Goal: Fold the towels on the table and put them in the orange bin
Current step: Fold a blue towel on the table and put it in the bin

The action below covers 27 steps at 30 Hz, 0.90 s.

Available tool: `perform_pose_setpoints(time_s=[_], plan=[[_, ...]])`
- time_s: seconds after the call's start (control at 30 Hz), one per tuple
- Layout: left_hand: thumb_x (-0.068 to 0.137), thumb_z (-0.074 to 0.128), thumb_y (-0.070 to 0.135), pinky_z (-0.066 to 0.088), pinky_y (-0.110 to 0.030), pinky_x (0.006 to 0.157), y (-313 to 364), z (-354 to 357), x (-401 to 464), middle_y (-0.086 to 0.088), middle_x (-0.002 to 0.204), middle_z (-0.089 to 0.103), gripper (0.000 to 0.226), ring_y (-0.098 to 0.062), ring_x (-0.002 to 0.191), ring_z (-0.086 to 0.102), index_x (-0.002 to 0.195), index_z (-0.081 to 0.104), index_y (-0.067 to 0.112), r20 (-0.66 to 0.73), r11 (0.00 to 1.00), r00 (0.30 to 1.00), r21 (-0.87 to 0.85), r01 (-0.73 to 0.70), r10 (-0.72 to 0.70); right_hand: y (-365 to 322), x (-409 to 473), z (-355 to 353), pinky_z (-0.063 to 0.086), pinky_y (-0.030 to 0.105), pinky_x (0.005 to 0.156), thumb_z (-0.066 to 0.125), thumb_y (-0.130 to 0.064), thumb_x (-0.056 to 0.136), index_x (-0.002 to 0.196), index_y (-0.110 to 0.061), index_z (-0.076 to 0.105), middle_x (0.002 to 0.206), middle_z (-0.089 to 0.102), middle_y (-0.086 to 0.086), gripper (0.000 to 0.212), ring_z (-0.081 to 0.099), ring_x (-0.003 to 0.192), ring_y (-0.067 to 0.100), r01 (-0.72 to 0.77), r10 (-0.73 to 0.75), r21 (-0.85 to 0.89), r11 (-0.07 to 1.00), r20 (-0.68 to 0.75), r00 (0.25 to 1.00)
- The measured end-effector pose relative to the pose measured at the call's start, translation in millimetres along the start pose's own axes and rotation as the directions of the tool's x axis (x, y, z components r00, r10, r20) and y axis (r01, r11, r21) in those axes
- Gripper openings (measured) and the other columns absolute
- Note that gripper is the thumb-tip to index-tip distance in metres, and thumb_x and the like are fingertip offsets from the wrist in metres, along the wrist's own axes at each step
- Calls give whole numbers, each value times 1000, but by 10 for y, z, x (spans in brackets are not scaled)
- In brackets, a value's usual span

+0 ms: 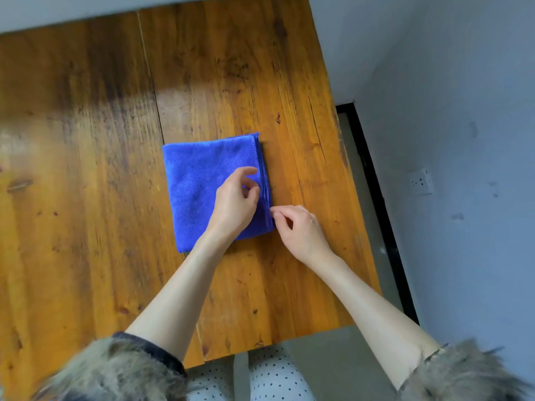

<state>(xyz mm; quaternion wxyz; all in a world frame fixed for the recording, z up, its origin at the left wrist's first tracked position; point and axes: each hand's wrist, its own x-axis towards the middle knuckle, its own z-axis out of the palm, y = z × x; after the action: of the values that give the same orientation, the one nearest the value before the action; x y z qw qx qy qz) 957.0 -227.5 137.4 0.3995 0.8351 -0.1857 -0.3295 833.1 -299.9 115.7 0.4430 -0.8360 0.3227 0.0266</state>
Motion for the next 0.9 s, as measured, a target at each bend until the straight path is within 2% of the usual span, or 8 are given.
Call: perform_pose_setpoints(time_s=[0.1,0.2,0.3,0.4,0.57,0.7,0.8,0.9], plan=[[88,44,-3,44,-25,88,-182,-191,-121,-7,103,61,31,-25,100,58,112,60,8,-208,945,931,202,-259,299,-88,87,-7,43,24,88,48,-27,96,110,-12,66,101,68,0,27,58,97,16,-143,141,152,978,25,990],[87,47,-2,34,-38,105,-462,-415,-146,-16,127,55,37,-37,124,44,122,57,3,-233,784,847,548,-291,478,-173,225,29,45,26,82,56,-34,91,119,-11,60,77,63,-8,36,57,81,11,-221,225,193,956,1,974],[93,46,18,19,-53,114,-681,-474,-138,-18,149,31,47,-39,141,19,139,42,9,-97,718,918,657,-232,385,-231,327,119,32,16,65,62,-30,87,123,-10,55,78,65,1,41,53,76,12,-269,281,201,942,-35,959],[95,37,33,9,-53,116,-790,-422,-117,-14,155,17,52,-35,144,6,144,33,17,-49,697,950,692,-189,307,-258,359,201,32,16,67,63,-27,86,121,-13,53,82,57,-7,38,56,83,15,-312,337,217,925,-85,938],[94,28,40,4,-55,115,-810,-346,-23,-12,156,16,54,-33,145,5,146,28,22,-110,659,944,740,-132,313,-358,545,178,30,26,62,54,-39,91,102,-18,57,74,59,-9,24,54,79,15,-271,291,114,956,-238,927],[94,28,42,2,-55,114,-753,-358,95,-11,156,16,55,-32,145,7,146,29,23,-113,629,936,766,-132,334,-452,858,110,36,26,66,57,-33,90,102,-15,58,81,59,-6,22,53,80,16,-226,251,137,964,-205,946],[94,27,42,2,-55,114,-704,-385,169,-11,156,15,55,-31,145,8,146,28,23,-121,624,930,770,-134,348,-482,977,91,34,20,65,56,-23,90,95,-17,56,75,54,-11,8,52,78,14,-175,212,200,964,-181,960],[94,25,44,2,-54,115,-713,-385,192,-11,157,14,56,-31,145,6,147,26,23,-110,627,933,767,-139,342,-462,968,111,42,28,71,54,-18,91,91,-18,52,80,56,-4,2,53,78,15,-158,210,283,946,-167,963]])
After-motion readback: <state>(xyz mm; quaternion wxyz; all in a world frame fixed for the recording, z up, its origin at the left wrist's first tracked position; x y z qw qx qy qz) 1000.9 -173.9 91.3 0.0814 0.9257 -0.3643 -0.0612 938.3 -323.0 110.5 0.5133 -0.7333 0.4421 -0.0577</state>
